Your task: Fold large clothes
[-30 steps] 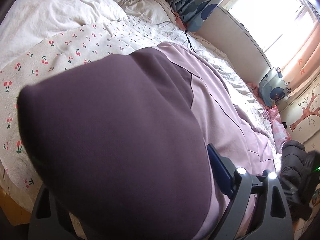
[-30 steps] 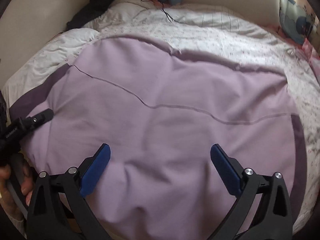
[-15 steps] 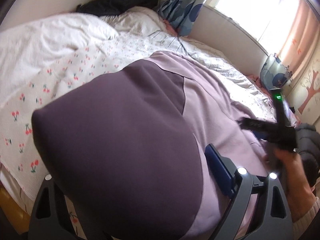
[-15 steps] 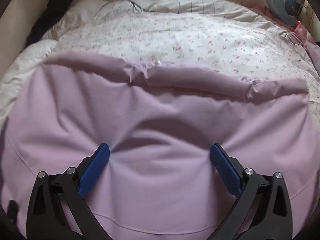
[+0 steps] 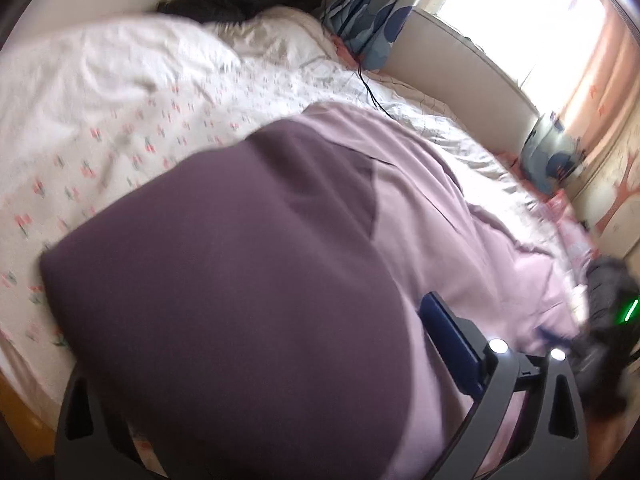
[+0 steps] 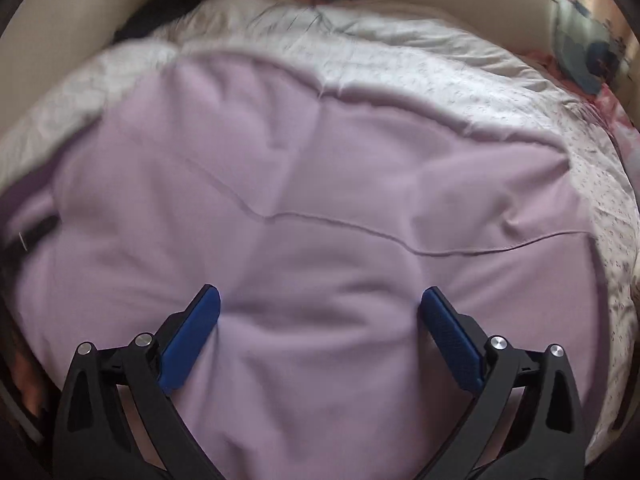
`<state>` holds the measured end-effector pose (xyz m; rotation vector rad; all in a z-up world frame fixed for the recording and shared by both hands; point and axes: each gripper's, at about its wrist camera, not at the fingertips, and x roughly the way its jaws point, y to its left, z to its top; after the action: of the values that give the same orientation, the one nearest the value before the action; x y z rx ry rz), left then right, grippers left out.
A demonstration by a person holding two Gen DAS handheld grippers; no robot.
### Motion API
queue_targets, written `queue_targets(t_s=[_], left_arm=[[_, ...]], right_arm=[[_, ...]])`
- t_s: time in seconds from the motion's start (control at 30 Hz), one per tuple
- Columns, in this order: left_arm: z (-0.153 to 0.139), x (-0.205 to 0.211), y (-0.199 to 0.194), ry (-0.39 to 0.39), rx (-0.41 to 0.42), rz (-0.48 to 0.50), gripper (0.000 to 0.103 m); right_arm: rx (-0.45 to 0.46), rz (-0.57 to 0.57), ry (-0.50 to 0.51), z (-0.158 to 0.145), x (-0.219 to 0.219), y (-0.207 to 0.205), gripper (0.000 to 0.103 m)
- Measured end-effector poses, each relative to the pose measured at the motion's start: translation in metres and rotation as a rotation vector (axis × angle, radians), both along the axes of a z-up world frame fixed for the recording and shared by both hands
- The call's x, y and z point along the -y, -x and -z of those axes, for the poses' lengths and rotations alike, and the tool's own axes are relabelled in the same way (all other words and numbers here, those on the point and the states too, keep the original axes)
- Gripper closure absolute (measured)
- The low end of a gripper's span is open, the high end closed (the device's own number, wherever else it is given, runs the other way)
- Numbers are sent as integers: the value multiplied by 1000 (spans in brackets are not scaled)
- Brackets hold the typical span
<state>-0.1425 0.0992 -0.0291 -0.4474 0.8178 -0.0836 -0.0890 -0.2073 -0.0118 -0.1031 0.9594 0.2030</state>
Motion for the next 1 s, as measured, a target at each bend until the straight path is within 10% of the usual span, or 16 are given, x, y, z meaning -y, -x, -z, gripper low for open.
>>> queue_targets(t_s=[0.43,0.77,1.0], left_arm=[[32,-33,-10,387,-93,21,8],[29,-27,-2,372,-52,56,36],[-43,36,18,139,169,175,48]], right_arm=[[109,32,-34,-15,11,58,6],[21,31,-17,14,4,53,6],[49,43,-43,38,6,48,6]])
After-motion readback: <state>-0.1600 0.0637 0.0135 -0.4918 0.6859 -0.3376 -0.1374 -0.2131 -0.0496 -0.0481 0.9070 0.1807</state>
